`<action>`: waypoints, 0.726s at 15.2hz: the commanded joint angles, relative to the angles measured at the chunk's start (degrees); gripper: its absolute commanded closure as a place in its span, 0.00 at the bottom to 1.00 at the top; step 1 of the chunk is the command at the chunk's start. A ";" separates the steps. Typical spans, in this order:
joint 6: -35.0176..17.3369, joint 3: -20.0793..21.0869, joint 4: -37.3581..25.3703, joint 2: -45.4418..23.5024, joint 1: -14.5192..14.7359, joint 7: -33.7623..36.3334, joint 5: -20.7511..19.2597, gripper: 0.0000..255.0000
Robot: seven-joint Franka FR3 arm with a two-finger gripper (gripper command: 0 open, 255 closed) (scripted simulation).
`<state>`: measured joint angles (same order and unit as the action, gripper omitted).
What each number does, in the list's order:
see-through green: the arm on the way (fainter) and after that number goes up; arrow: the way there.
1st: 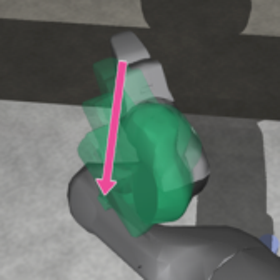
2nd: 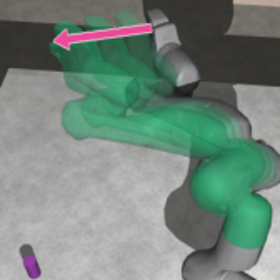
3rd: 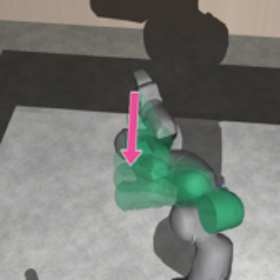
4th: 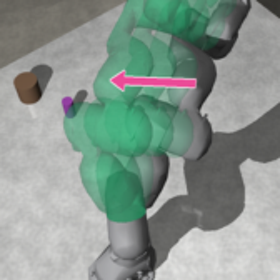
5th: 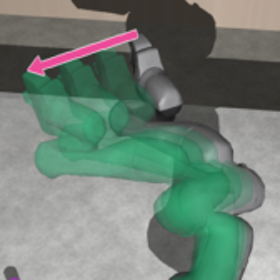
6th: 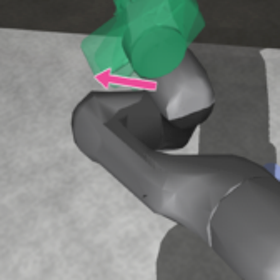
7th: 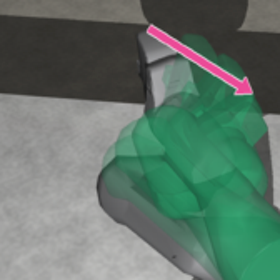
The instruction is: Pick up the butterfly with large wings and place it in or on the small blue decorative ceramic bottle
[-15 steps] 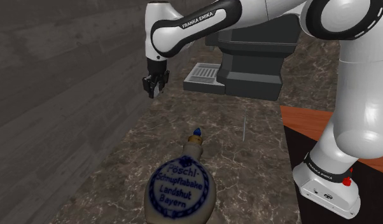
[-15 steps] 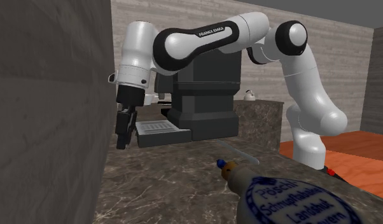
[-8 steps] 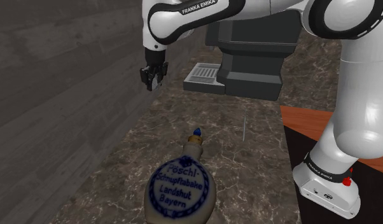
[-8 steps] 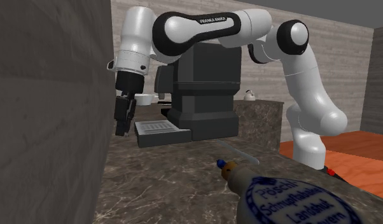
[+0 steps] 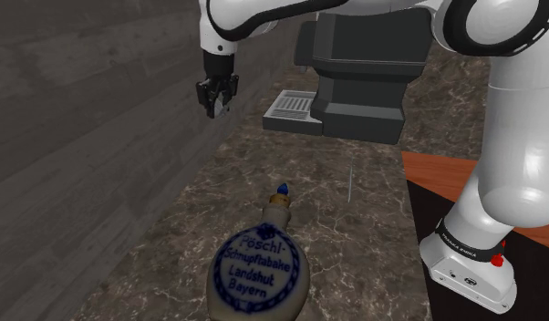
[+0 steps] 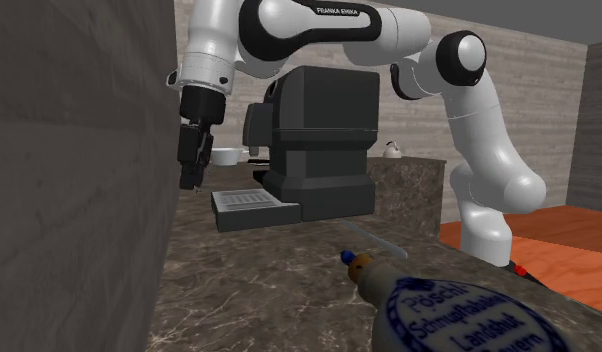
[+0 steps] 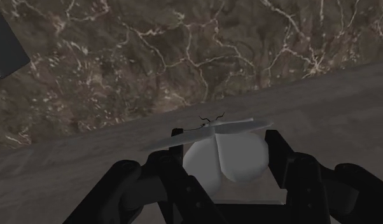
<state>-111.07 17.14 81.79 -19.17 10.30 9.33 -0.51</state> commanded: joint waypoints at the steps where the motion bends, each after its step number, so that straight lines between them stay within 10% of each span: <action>1: 1.60 0.00 -1.56 0.01 0.00 0.00 0.01 1.00; 11: 10.14 0.08 -11.77 -1.66 0.81 0.66 -0.60 1.00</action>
<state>-101.86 17.23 71.20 -20.56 11.03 9.96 -1.04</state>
